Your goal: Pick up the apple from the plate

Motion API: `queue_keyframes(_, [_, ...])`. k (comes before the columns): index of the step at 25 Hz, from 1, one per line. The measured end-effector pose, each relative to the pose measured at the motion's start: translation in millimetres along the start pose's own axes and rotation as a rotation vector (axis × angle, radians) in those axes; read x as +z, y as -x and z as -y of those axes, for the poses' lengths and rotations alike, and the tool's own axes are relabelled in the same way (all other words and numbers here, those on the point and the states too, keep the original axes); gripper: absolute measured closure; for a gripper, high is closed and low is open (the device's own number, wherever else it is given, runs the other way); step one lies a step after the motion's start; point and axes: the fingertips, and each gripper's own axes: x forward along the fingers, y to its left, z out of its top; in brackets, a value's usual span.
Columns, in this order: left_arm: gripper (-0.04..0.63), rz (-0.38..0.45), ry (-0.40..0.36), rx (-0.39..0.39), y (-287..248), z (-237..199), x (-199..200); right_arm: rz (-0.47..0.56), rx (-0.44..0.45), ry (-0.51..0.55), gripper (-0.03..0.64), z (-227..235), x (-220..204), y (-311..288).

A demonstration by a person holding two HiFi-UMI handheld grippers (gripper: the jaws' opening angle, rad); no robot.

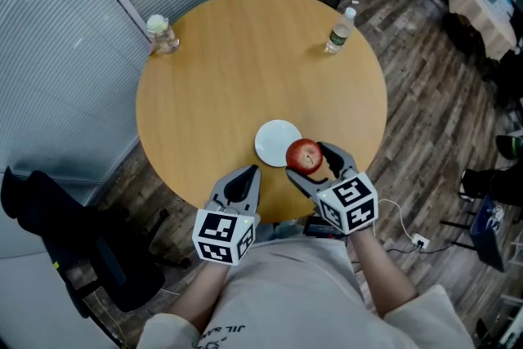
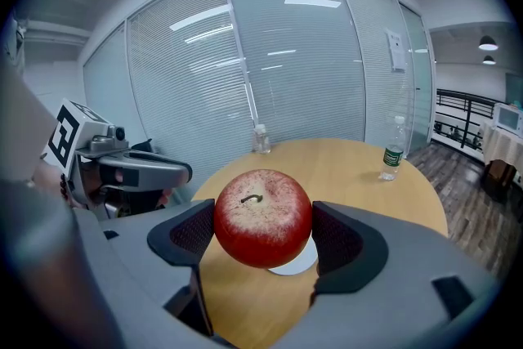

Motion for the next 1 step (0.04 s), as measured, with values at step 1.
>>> queue_keyframes(1, [0.592, -0.001, 0.001, 0.001, 0.5, 0.4, -0.3, -0.001, 0.002, -0.001, 0.233, -0.7, -0.3, 0.5])
